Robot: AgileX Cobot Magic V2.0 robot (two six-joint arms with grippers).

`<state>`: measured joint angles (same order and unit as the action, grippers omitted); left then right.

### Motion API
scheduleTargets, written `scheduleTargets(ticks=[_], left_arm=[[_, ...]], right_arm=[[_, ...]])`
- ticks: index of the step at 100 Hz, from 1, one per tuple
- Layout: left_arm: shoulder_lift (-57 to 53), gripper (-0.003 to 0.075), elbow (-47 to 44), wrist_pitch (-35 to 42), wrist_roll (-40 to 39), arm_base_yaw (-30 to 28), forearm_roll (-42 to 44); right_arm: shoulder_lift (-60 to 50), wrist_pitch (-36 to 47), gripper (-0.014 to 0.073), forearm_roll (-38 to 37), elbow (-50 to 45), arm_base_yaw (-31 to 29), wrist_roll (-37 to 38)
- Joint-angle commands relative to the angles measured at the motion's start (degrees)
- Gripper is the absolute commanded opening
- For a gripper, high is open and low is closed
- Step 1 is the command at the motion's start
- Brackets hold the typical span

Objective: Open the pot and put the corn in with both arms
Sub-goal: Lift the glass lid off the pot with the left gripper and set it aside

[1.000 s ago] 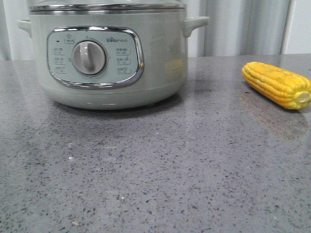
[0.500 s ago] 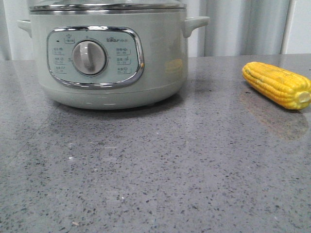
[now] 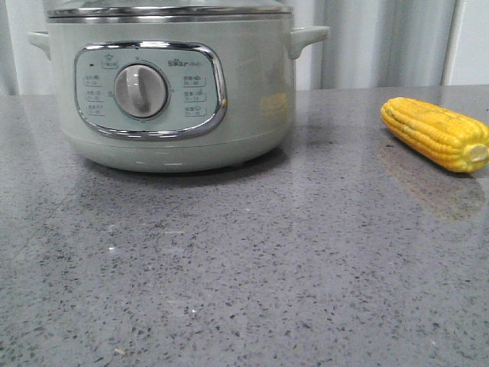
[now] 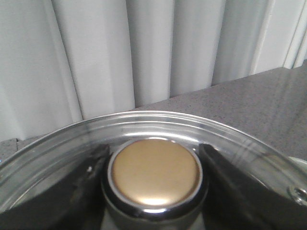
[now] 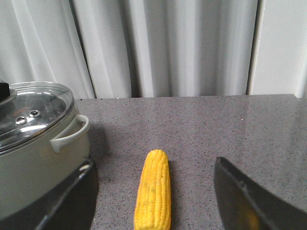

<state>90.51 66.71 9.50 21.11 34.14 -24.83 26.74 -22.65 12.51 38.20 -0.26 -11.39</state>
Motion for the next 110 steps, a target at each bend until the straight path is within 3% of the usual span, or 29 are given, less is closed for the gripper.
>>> scheduleTargets(ticks=[1,27,52,82,110], left_arm=[[-3.8,0.0122,4.0,4.3,-0.5,0.2,-0.5],[-12.5,0.0122,7.8,4.0,0.5,-2.8,-0.5],[-21.4,0.0122,6.3,-8.3,0.7,-17.8,-0.5],[-28.7,0.0122,-8.6,-5.8,0.7,-35.2,-0.6],[-29.2,0.0122,-26.2,5.8,-1.6,-36.8,-0.6]], right_arm=[[0.7,4.2,0.0427,0.4,2.0,0.1,-0.6],[0.7,4.2,0.0427,0.4,2.0,1.4,-0.6],[0.7,4.1,0.0427,0.4,1.7,1.5,-0.6],[0.7,4.0,0.0427,0.4,1.2,1.6,-0.6],[0.7,4.0,0.0427,0.4,1.2,3.1,-0.6]])
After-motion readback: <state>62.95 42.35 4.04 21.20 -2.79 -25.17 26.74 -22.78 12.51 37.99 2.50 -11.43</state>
